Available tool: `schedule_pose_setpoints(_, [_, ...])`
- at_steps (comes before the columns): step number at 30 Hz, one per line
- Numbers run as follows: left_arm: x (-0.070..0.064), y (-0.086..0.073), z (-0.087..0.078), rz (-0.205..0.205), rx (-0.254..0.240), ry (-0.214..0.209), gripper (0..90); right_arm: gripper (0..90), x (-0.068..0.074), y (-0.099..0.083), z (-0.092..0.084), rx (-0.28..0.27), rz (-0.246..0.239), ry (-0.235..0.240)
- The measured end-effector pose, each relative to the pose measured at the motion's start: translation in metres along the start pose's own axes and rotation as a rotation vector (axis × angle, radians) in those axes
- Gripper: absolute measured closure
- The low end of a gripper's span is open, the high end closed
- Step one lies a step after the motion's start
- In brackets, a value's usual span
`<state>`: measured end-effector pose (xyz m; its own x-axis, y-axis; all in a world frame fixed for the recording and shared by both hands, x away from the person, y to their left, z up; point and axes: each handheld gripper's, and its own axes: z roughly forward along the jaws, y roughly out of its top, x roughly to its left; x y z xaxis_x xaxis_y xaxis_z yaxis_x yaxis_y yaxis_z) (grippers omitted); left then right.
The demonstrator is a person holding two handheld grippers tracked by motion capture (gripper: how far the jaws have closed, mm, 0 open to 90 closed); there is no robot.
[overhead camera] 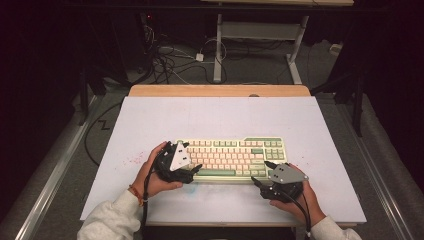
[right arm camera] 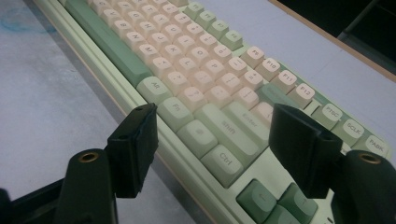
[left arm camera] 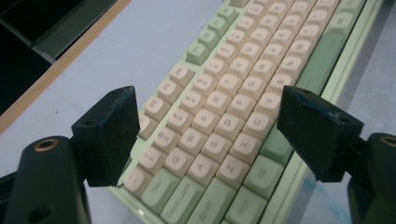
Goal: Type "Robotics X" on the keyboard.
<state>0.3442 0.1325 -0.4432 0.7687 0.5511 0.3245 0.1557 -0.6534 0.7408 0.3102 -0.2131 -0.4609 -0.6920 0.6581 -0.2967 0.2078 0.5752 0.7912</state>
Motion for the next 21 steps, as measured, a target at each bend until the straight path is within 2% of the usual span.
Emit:
schedule_pose_setpoints(10, [0.005, -0.027, -0.018, -0.025, 0.015, 0.045, 17.7, 48.8, 0.001, 0.002, -0.001, -0.002, 0.002, 0.026])
schedule_pose_setpoints(15, [0.006, -0.039, -0.024, -0.047, 0.033, 0.065, 17.5, 64.8, -0.001, 0.004, -0.002, 0.006, 0.014, 0.043])
schedule_pose_setpoints(21, [0.005, -0.052, -0.03, -0.074, 0.047, 0.065, 17.0, 79.5, -0.004, 0.006, -0.001, 0.032, 0.014, 0.076])
